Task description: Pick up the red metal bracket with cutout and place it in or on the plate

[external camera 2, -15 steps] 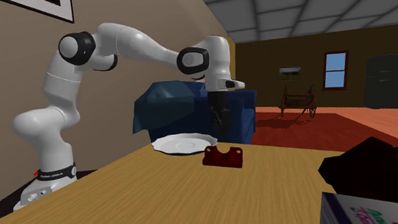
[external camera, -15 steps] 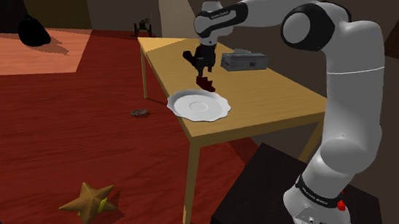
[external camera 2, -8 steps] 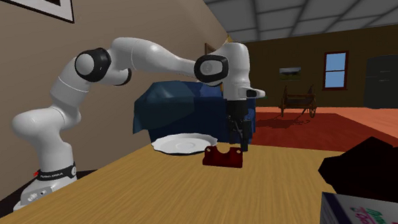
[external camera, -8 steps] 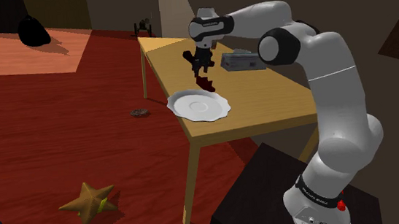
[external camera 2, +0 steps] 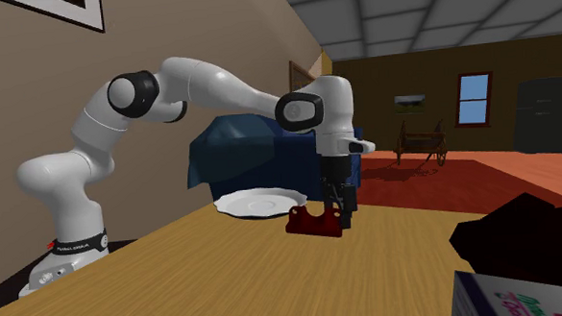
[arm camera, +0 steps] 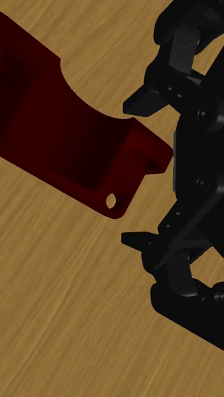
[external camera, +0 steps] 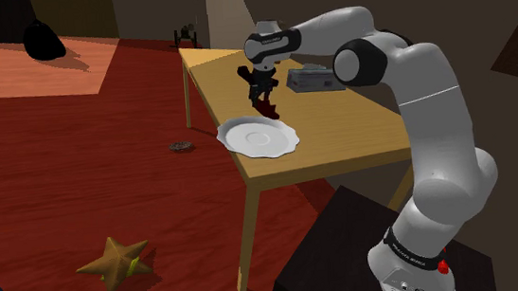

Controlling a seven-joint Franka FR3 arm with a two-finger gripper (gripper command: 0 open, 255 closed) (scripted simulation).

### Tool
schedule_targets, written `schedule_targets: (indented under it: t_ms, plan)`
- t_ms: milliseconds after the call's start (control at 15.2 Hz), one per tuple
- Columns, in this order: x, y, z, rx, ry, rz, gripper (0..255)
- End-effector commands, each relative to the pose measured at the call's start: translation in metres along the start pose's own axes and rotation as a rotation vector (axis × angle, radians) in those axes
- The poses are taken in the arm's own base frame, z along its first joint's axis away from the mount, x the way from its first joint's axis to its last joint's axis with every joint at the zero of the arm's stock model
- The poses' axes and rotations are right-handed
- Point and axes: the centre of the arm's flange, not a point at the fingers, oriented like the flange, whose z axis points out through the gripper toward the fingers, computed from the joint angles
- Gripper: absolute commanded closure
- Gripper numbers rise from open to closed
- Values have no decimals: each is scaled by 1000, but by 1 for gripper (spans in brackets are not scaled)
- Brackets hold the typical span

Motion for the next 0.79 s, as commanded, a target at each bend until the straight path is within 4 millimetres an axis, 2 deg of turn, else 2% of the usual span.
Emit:
schedule_targets:
  t_ms: [0,264,330,726]
  plan:
    - [0,0,1,0,0,0,0]
    - [0,0,1,0,0,0,0]
    - [0,0,1,0,0,0,255]
    - [0,0,1,0,0,0,255]
